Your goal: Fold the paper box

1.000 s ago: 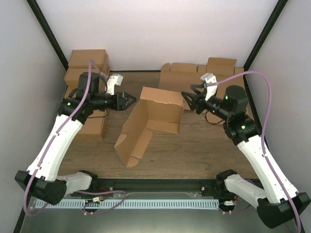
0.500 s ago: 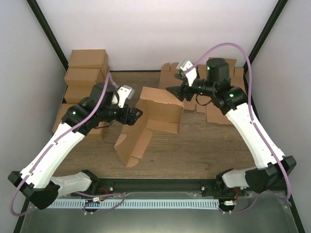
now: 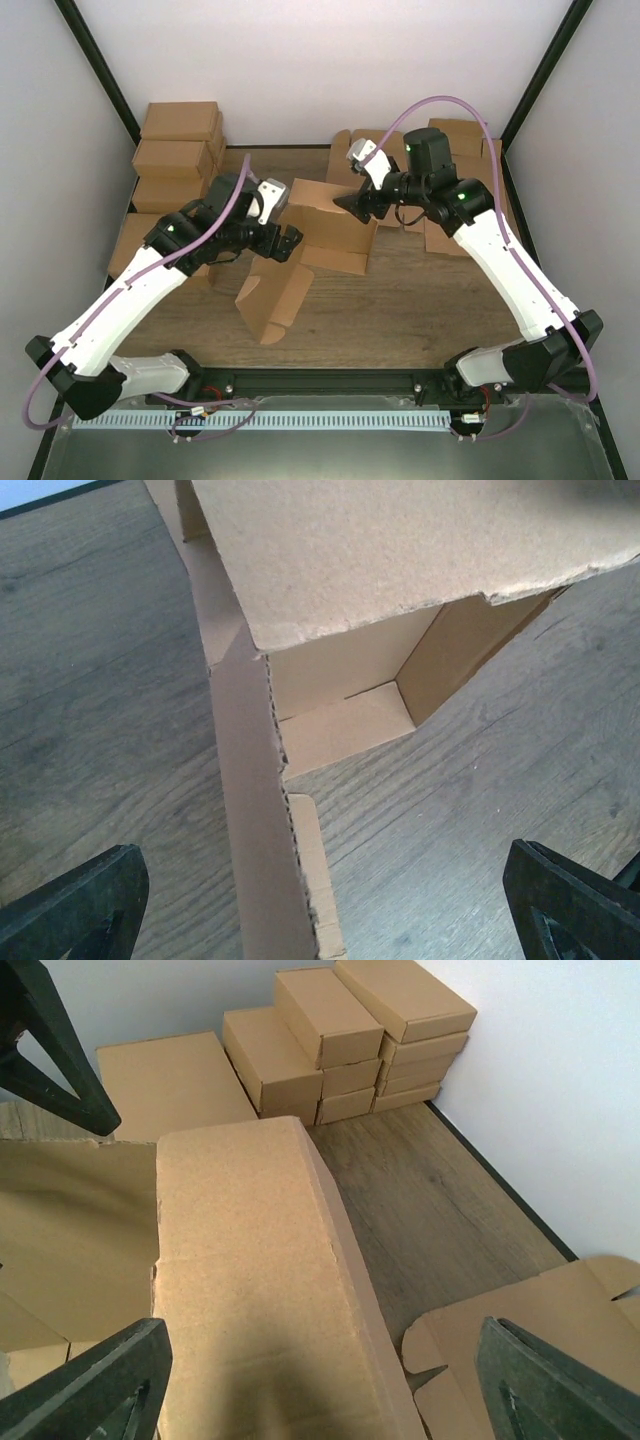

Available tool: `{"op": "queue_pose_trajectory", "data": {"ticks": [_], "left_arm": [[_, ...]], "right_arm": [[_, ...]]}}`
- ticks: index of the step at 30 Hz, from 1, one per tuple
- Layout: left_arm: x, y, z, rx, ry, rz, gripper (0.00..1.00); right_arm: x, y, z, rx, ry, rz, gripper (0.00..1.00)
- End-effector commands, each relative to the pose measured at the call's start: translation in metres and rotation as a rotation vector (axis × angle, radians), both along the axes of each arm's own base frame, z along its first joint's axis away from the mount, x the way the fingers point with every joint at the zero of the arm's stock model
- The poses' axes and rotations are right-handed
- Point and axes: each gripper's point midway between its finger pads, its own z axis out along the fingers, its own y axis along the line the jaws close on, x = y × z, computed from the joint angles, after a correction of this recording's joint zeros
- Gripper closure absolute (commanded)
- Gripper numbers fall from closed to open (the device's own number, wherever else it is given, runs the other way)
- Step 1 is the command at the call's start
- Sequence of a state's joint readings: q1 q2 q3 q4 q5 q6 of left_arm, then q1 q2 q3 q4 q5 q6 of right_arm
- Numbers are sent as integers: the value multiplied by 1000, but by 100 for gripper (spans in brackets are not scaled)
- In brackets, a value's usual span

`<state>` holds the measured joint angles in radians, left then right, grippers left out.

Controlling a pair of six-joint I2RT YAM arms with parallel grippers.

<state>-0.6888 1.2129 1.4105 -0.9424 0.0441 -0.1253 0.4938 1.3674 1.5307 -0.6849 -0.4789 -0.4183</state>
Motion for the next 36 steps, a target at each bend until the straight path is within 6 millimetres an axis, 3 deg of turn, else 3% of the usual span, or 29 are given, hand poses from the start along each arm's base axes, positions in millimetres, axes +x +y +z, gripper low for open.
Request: {"op": "queue_pose_trajectory", "data": {"ticks": [1, 8, 12, 21, 26, 36], "left_arm": [[2, -1, -1, 35, -14, 10, 0], [4, -2, -7, 53, 14, 23, 21], [7, 4, -2, 53, 0, 66, 40], [11, 13, -3, 64, -2, 132, 71], [12, 15, -4, 64, -4, 148, 83], [7, 20, 0, 39, -19, 162, 95]], "right_arm": [[-4, -1, -3, -31, 4, -2, 15], [-6, 1, -17, -59, 43, 13, 22], [-8, 1, -20, -66, 53, 14, 26], [-21, 7, -34, -106, 83, 43, 27], [-18, 6, -44, -135, 81, 13, 24], [-17, 3, -28, -114, 39, -7, 24]]}}
